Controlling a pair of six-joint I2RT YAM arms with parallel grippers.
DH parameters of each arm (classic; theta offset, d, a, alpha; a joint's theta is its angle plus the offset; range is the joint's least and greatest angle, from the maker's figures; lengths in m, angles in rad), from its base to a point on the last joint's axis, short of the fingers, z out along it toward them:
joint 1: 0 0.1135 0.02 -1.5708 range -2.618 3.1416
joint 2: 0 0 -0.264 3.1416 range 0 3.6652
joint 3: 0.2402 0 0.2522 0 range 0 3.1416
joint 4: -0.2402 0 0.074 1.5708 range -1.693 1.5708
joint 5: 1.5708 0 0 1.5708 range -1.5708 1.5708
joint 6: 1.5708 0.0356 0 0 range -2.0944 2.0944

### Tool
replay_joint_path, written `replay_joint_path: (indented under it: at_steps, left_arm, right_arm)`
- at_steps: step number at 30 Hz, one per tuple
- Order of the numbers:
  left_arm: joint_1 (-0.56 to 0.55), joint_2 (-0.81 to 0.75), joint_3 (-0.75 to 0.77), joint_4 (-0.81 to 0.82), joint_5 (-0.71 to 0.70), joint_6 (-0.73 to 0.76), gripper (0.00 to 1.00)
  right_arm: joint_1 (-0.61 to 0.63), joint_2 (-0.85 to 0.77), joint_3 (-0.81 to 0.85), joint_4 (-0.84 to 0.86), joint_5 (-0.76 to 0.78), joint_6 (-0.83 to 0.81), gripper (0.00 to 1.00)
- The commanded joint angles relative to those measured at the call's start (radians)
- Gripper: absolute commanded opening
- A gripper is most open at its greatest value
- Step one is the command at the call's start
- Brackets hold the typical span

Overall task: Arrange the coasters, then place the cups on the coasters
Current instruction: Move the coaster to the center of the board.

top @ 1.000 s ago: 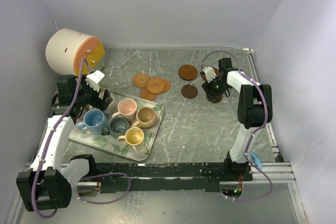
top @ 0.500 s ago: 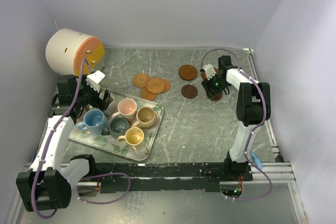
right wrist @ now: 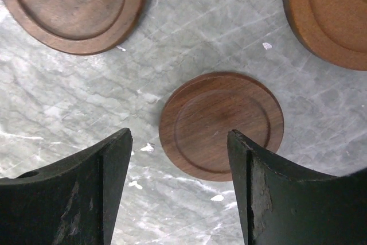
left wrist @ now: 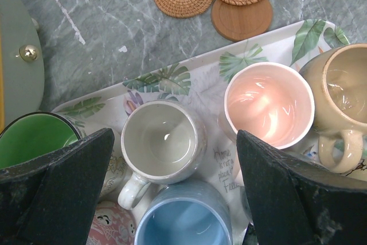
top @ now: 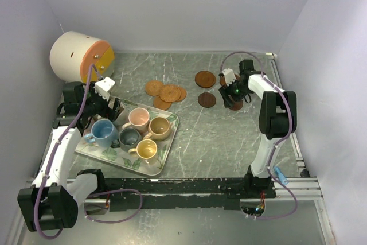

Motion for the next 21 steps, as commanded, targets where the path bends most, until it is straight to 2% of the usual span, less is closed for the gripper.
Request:
replay_joint_path:
  at_steps: [1, 9, 21]
  left_arm:
    - [-0.008, -0.015, -0.008, 0.031, 0.012, 0.014, 1.00]
    - [-0.012, -0.015, -0.008, 0.031, 0.014, 0.017, 1.00]
    - [-0.014, -0.020, -0.014, 0.028, 0.011, 0.022, 0.99]
  right_arm:
    - [0.009, -0.078, 0.033, -0.010, -0.036, 0.031, 0.68]
    - [0.011, -0.057, 0.018, 0.026, 0.057, 0.080, 0.68]
    - [0.010, 0.022, 0.023, 0.047, 0.021, 0.096, 0.68]
